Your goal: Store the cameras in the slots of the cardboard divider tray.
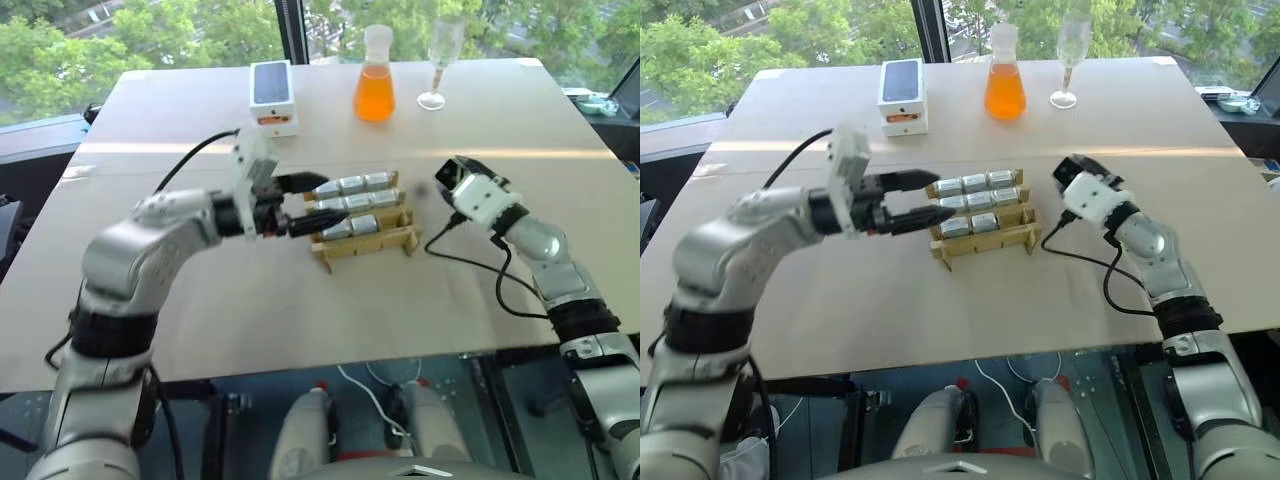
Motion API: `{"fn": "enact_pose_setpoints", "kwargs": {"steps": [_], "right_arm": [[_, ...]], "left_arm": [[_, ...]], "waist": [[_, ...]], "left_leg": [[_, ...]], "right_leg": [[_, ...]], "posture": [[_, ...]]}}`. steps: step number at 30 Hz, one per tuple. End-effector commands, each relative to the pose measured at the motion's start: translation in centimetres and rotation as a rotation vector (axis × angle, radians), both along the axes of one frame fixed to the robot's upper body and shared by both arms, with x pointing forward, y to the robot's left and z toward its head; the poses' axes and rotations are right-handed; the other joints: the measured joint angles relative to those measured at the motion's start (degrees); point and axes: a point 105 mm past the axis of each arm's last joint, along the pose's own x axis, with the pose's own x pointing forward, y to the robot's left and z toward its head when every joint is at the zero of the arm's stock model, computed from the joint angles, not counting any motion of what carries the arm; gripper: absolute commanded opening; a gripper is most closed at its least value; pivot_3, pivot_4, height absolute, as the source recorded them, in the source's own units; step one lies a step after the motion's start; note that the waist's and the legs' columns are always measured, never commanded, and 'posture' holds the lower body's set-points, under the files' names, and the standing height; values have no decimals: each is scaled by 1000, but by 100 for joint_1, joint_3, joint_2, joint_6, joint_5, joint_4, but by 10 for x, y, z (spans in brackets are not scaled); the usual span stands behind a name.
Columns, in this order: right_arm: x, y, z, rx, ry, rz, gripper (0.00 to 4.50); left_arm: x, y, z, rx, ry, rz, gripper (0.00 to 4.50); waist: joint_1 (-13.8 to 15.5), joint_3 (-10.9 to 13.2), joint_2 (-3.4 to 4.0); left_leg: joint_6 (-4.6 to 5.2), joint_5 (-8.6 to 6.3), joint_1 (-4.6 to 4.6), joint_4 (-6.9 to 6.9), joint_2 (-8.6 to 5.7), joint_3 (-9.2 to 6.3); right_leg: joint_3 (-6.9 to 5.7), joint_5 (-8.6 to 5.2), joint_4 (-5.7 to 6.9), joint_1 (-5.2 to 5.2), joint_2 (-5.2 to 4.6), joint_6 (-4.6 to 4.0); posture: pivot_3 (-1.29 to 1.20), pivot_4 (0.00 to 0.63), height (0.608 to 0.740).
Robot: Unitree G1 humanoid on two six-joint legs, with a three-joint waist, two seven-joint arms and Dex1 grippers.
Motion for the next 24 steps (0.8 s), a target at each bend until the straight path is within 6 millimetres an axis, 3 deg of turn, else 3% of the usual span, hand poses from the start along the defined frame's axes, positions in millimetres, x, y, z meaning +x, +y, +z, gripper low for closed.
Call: {"fn": "enact_pose_setpoints", "kwargs": {"steps": [1, 8, 13, 23, 24], "right_arm": [[-20, 35, 24, -220, -221, 208, 2006], [-34, 61, 35, -327, -356, 354, 2006], [-36, 67, 33, -325, -369, 358, 2006], [-35, 66, 30, -320, -359, 344, 2006], [-36, 66, 30, -321, -356, 348, 2006]], "left_arm": [[19, -9, 6, 48, 17, -100, 3979], [56, -34, 11, 160, 8, -223, 3979], [62, -58, 11, 235, -22, -310, 3979], [61, -68, 2, 285, -29, -379, 3979], [61, -69, 4, 276, -34, -375, 3722]], "waist": [[-3, 1, -2], [38, 4, -9], [41, 8, -16], [6, 8, -16], [6, 8, -16]], "left_leg": [[-1, 1, -2, -1, 2, 4], [-3, 2, -23, 6, 2, 44], [-2, 2, -30, 9, 0, 65], [-2, 2, -23, 9, 7, 74], [-2, 2, -23, 9, 7, 74]], "right_leg": [[5, 0, -2, -5, 21, 0], [19, 13, -3, -22, 31, -21], [23, 13, -2, -30, 30, -20], [37, 13, 9, -38, 34, -20], [38, 13, 8, -38, 34, -20]], "posture": [[0, 150, 740], [0, 150, 740], [0, 150, 740], [0, 150, 740], [0, 150, 740]]}}
